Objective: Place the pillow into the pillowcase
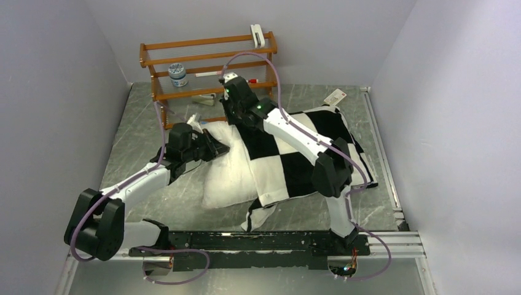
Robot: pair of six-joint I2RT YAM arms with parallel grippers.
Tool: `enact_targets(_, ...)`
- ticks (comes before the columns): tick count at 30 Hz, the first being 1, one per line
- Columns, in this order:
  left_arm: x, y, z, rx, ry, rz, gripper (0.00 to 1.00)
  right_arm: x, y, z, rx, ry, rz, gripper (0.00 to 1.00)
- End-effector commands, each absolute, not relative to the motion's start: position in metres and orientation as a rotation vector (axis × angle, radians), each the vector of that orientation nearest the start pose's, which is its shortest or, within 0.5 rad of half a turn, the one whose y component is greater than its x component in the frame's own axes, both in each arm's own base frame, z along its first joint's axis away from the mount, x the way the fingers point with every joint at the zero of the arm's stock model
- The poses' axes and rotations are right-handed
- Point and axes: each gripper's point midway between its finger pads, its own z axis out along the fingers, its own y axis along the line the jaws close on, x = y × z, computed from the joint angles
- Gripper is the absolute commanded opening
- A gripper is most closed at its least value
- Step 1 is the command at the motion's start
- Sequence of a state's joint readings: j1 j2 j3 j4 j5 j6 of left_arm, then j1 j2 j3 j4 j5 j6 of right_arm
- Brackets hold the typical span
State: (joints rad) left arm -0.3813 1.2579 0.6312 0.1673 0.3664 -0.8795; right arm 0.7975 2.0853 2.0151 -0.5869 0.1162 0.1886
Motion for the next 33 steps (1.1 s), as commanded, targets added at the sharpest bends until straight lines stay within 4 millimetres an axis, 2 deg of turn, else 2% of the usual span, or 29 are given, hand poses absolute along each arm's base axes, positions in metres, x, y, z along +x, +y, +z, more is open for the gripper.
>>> enact_targets(1,0.298,-0.27,0.195,-0.18,2.048,-1.364,0.05,0.35,0.486,0.29,-0.576,1.855,1.0,0.0)
enact_targets(5,0.307,-0.271,0.197,-0.28,1.999,-1.369,0.05,0.35,0.5,0.297,-0.524,1.805,1.09,0.0)
enact_targets(7,0.315,-0.265,0.189,-0.371,1.987,-1.34,0.05,0.366,0.495,0.296,-0.438,1.782,1.061,0.0)
enact_targets(9,0.323,-0.263,0.182,-0.431,1.966,-1.339,0.05,0.387,0.484,0.281,-0.355,1.805,1.01,0.0)
enact_targets(11,0.327,-0.267,0.171,-0.429,1.998,-1.334,0.07,0.406,0.472,0.255,-0.329,1.856,0.935,0.0)
enact_targets(14,0.325,-0.258,0.151,-0.387,2.127,-1.21,0.23,0.407,0.449,0.229,-0.341,1.944,0.786,0.02)
enact_targets(17,0.313,-0.235,0.137,-0.357,2.219,-1.08,0.55,0.392,0.417,0.228,-0.363,2.007,0.668,0.22)
enact_targets(19,0.302,-0.218,0.129,-0.329,2.272,-1.033,0.66,0.379,0.39,0.232,-0.379,2.051,0.58,0.36)
enact_targets(22,0.281,-0.197,0.115,-0.266,2.393,-0.937,0.75,0.352,0.353,0.237,-0.413,2.111,0.491,0.49)
enact_targets(23,0.273,-0.19,0.111,-0.244,2.437,-0.896,0.77,0.34,0.338,0.229,-0.422,2.149,0.453,0.52)
enact_targets(26,0.248,-0.18,0.102,-0.197,2.531,-0.845,0.86,0.312,0.303,0.226,-0.411,2.188,0.404,0.61)
enact_targets(29,0.232,-0.176,0.102,-0.155,2.556,-0.847,0.9,0.283,0.279,0.219,-0.426,2.228,0.353,0.66)
enact_targets(33,0.224,-0.166,0.106,-0.129,2.579,-0.782,0.92,0.243,0.258,0.203,-0.466,2.287,0.224,0.68)
